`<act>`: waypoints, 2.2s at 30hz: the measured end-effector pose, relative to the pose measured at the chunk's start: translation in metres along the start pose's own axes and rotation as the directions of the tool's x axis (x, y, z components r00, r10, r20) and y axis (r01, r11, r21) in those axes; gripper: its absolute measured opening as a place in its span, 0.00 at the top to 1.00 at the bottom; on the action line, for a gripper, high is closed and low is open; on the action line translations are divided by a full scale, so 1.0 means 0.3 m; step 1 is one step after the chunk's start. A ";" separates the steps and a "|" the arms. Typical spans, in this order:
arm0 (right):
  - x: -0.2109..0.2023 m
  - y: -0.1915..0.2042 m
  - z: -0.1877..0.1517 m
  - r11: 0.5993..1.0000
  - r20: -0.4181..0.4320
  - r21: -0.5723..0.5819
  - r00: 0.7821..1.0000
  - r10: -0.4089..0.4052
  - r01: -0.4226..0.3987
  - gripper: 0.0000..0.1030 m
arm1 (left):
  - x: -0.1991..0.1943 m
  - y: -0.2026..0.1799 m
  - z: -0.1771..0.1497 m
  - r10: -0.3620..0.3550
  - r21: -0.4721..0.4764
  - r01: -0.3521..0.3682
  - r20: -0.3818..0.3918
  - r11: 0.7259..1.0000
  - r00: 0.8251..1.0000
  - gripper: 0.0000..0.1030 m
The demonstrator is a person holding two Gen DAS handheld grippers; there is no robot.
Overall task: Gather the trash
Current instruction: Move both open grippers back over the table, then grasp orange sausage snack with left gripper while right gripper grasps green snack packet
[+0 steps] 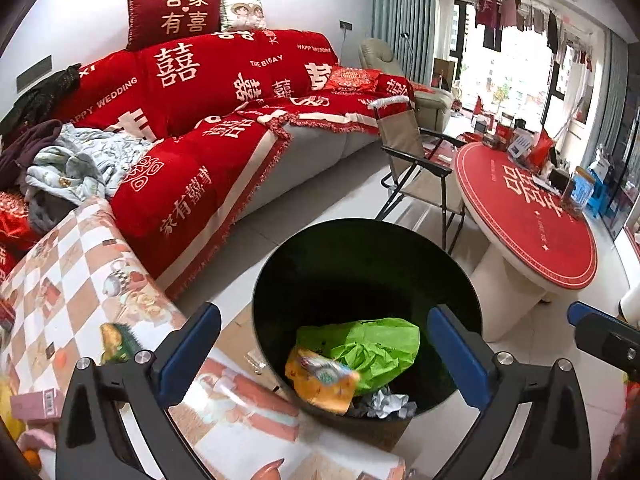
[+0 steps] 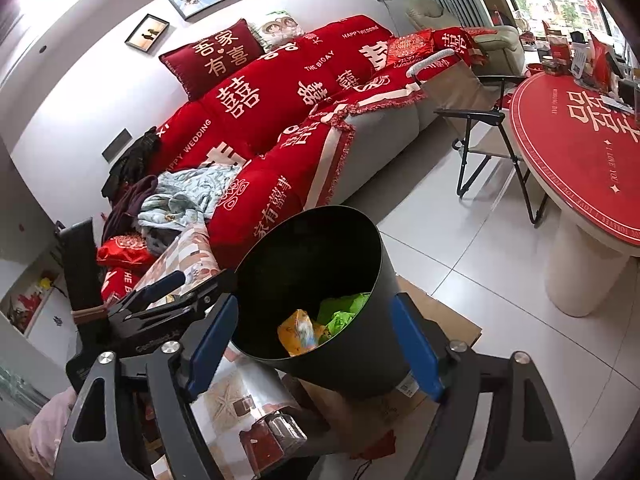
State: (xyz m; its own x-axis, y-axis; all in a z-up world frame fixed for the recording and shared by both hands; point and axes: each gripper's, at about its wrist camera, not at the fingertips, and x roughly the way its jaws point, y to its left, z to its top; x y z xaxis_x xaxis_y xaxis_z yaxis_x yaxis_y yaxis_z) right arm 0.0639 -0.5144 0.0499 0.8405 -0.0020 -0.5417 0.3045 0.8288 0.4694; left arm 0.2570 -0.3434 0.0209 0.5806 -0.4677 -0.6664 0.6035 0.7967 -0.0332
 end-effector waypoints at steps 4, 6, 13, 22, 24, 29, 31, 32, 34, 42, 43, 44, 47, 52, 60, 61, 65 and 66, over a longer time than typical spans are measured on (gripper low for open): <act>-0.012 0.035 -0.008 1.000 0.020 -0.021 1.000 0.004 -0.003 0.00 | -0.023 0.045 -0.025 0.004 0.000 -0.004 0.018 1.000 1.000 0.00; -0.018 0.062 -0.014 0.999 0.030 -0.037 0.999 0.016 -0.015 0.00 | -0.049 0.068 -0.036 0.010 0.001 -0.010 0.022 1.000 1.000 0.00; -0.005 0.208 -0.044 0.991 -0.019 -0.122 0.998 0.055 -0.057 0.00 | -0.207 0.214 -0.138 0.087 -0.008 -0.086 0.043 0.996 0.995 0.00; 0.070 0.424 -0.137 0.971 -0.126 -0.209 0.987 0.095 -0.120 0.00 | -0.422 0.561 -0.386 0.233 -0.074 -0.235 -0.032 0.969 0.972 0.00; 0.098 0.489 -0.163 0.962 -0.155 -0.235 0.982 0.106 -0.141 0.00 | -0.468 0.663 -0.450 0.272 -0.106 -0.276 -0.053 0.955 0.961 0.00; 0.183 0.656 -0.232 0.931 -0.233 -0.305 0.964 0.129 -0.198 0.00 | -0.549 0.851 -0.593 0.348 -0.132 -0.358 -0.093 0.924 0.933 0.00; 0.218 0.707 -0.255 0.920 -0.258 -0.330 0.957 0.128 -0.212 0.00 | -0.569 0.905 -0.636 0.357 -0.144 -0.370 -0.106 0.918 0.928 0.00; 0.245 0.733 -0.266 0.916 -0.274 -0.337 0.954 0.124 -0.216 0.00 | -0.577 0.929 -0.656 0.363 -0.155 -0.377 -0.114 0.913 0.925 0.00; 0.288 0.756 -0.277 0.921 -0.290 -0.330 0.951 0.110 -0.207 0.00 | -0.575 0.978 -0.675 0.365 -0.184 -0.384 -0.132 0.905 0.922 0.00; 0.501 0.762 -0.255 0.971 -0.315 -0.204 0.947 0.056 -0.125 0.00 | -0.512 1.100 -0.710 0.348 -0.276 -0.389 -0.187 0.879 0.919 0.00; 0.522 0.760 -0.252 0.973 -0.314 -0.199 0.948 0.048 -0.115 0.00 | -0.502 1.102 -0.708 0.346 -0.278 -0.388 -0.190 0.879 0.919 0.00; 0.556 0.758 -0.247 0.975 -0.312 -0.196 0.949 0.036 -0.101 0.00 | -0.496 1.105 -0.712 0.343 -0.278 -0.388 -0.196 0.879 0.919 0.00; 0.637 0.757 -0.237 0.978 -0.314 -0.196 0.949 0.007 -0.072 0.00 | -0.477 1.105 -0.710 0.340 -0.288 -0.390 -0.211 0.875 0.917 0.00; 0.759 0.729 -0.215 0.988 -0.327 -0.147 0.945 0.001 -0.052 0.01 | -0.468 1.118 -0.702 0.329 -0.292 -0.383 -0.217 0.876 0.919 0.00; 0.849 0.763 -0.223 0.984 -0.363 -0.155 0.931 0.025 -0.087 0.60 | -0.471 1.108 -0.699 0.326 -0.276 -0.376 -0.210 0.885 0.922 0.00; 0.847 0.769 -0.226 0.983 -0.368 -0.154 0.929 0.033 -0.096 0.69 | -0.476 1.104 -0.701 0.336 -0.271 -0.384 -0.207 0.883 0.919 0.00; 0.804 0.803 -0.238 0.976 -0.362 -0.180 0.931 0.053 -0.126 0.86 | -0.491 1.107 -0.713 0.337 -0.285 -0.382 -0.194 0.879 0.921 0.00; 0.791 0.811 -0.241 0.973 -0.363 -0.186 0.930 0.060 -0.136 0.87 | -0.497 1.108 -0.716 0.333 -0.289 -0.377 -0.191 0.880 0.923 0.00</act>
State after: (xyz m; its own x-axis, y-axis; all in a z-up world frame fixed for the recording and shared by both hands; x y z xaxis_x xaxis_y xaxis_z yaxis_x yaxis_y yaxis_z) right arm 0.3051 -0.2729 -0.0148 0.6369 0.2511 -0.7290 0.0988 0.9111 0.4002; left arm 0.2535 0.0734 -0.0509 0.6329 -0.0934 -0.7686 0.1544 0.9880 0.0070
